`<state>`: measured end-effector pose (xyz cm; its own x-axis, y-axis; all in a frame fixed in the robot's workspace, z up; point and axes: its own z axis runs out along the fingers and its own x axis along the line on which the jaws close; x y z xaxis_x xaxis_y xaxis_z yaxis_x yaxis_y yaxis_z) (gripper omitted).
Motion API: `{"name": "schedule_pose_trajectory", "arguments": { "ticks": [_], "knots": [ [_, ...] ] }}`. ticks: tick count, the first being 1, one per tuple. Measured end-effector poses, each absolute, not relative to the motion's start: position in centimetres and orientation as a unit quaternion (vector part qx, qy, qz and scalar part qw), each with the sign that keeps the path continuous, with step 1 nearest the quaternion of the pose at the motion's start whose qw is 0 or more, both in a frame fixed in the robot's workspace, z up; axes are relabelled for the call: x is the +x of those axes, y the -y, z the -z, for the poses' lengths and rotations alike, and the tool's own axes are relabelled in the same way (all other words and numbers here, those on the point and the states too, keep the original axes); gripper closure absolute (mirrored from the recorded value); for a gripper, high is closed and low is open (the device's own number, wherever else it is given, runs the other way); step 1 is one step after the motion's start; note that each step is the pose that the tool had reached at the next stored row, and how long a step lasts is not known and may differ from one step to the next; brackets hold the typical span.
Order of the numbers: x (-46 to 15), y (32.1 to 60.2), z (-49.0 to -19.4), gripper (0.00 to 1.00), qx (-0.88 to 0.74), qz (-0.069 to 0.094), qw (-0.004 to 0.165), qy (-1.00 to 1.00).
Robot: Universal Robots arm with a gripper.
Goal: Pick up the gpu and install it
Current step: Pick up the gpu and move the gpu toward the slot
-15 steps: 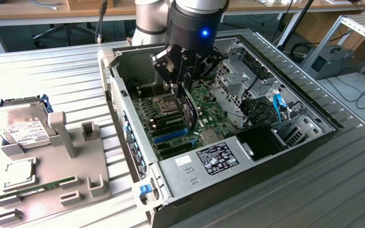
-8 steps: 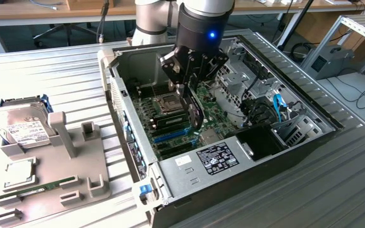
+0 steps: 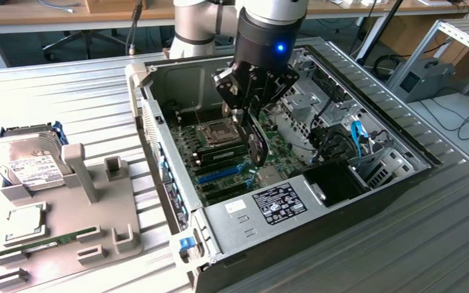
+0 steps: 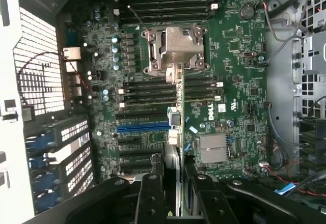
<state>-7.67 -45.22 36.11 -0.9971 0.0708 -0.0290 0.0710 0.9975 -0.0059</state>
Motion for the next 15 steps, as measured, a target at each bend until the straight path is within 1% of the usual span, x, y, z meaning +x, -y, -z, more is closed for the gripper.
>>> {"name": "schedule_pose_trajectory", "arguments": {
  "ticks": [15],
  "knots": [
    [-5.4,45.1,-35.2,0.74,0.035,0.006,0.014,-0.999]
  ]
}}
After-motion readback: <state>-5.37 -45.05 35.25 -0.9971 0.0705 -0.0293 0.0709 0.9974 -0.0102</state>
